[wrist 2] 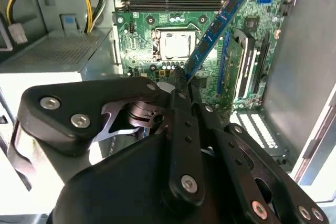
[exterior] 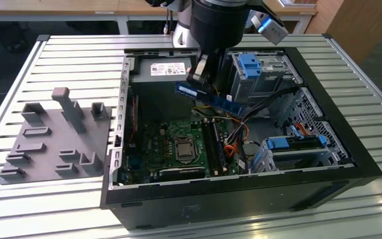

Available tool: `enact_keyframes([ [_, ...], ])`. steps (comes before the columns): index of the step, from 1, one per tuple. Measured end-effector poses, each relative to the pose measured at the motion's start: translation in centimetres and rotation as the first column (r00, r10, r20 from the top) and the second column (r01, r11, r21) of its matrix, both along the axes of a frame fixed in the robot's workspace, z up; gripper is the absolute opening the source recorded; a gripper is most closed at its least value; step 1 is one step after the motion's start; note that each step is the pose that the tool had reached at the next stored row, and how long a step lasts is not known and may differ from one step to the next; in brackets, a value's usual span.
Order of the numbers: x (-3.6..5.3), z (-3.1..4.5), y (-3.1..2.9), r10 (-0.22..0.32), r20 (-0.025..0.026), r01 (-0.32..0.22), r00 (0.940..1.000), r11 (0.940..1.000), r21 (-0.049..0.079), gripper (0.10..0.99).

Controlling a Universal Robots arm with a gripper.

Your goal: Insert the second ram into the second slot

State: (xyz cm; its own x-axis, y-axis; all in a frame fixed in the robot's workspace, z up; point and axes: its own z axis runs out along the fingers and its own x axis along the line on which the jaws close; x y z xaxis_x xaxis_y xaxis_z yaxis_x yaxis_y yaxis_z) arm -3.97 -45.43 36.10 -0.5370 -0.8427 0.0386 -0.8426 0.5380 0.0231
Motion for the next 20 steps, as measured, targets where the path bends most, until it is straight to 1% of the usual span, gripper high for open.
enact_keyframes([
  [3,0.00,-0.05,0.00,-0.043,0.0001,0.043,0.9991,0.9991,-0.006,0.137],
  [5,0.00,-0.09,0.00,-0.072,0.0003,0.072,0.9974,0.9973,-0.010,0.137],
  [10,0.00,-0.17,0.00,-0.142,0.0014,0.142,0.9898,0.9896,-0.020,0.137],
  [12,0.00,-0.21,0.00,-0.170,0.0021,0.170,0.9855,0.9852,-0.024,0.137],
  [15,0.00,-0.26,0.00,-0.211,0.0033,0.211,0.9774,0.9770,-0.031,0.137],
  [18,0.00,-0.31,0.00,-0.253,0.0047,0.253,0.9674,0.9667,-0.037,0.137],
  [20,-0.01,-0.35,0.00,-0.283,0.0056,0.283,0.9592,0.9584,-0.040,0.137],
])
